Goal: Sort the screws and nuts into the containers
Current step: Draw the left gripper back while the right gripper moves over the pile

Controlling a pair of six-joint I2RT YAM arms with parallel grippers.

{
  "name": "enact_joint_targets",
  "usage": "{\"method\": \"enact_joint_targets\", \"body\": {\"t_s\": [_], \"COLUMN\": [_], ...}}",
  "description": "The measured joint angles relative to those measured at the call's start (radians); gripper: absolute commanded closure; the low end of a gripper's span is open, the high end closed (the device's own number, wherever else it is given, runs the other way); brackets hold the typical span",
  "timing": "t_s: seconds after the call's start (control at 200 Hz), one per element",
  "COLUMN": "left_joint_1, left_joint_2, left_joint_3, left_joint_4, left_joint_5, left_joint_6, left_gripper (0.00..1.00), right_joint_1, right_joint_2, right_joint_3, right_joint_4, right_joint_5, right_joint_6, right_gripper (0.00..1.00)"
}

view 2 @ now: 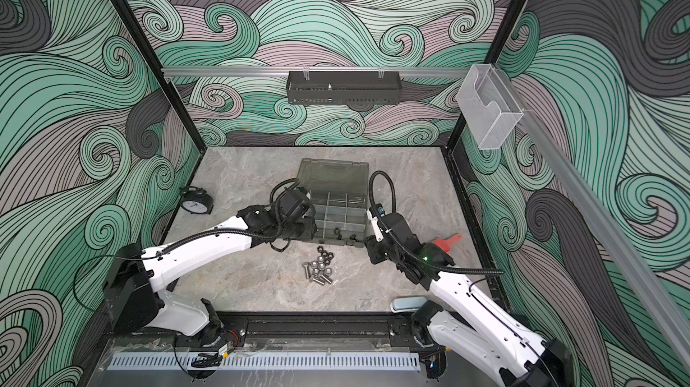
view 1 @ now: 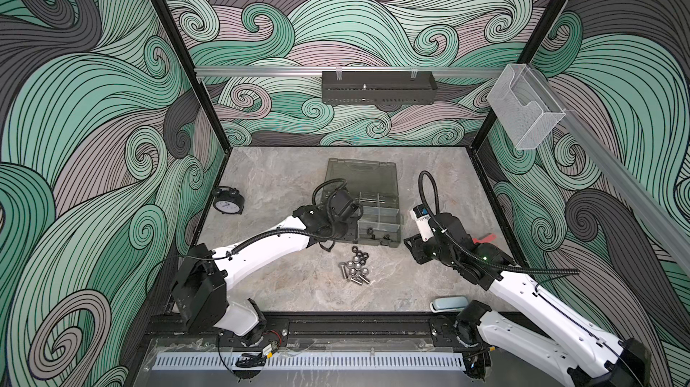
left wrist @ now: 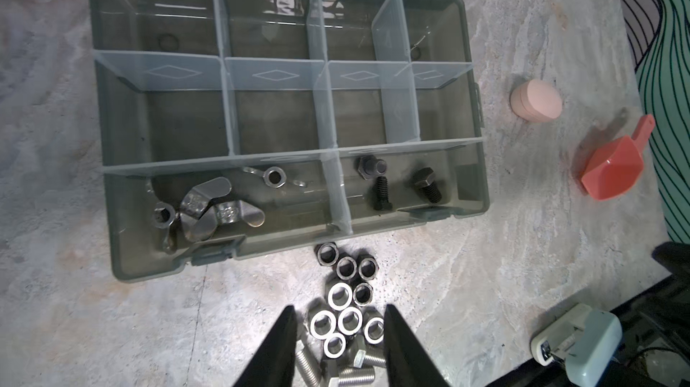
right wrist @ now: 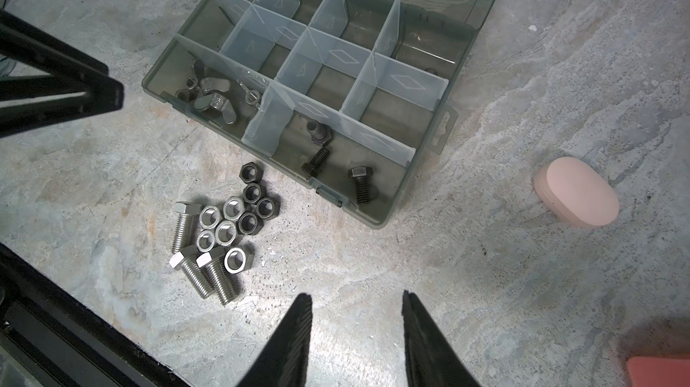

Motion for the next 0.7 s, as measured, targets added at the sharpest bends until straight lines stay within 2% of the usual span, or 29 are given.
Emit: {"method": "enact_joint_targets", "body": {"t_s": [0.315,0.455,0.7], "left_joint_1": [0.021,0.031,0.051], "left_joint_2": [-0.254,-0.324,-0.415], "left_joint_3": [-0.257,-0.311,-0.379], "left_joint_4": [0.079,0.086,0.083], "left_joint_5": [-0.076,-0.108,-0.151], "left_joint_6": [-0.043,-0.068,-0.105], "left_gripper": [0.56,0.55,0.54], "right_joint_1": [0.005,0.014,0.08], "right_joint_2": [0.042,0.061,0.192], "right_joint_3": [-0.002,-0.007,-0.007], "right_joint_4": [-0.029,-0.028,-0.008], "right_joint_5": [-0.005,-0.005,0.003], "right_joint_6": [0.015,0.021,0.023], "right_gripper": [0.59,0.6,0.6]}}
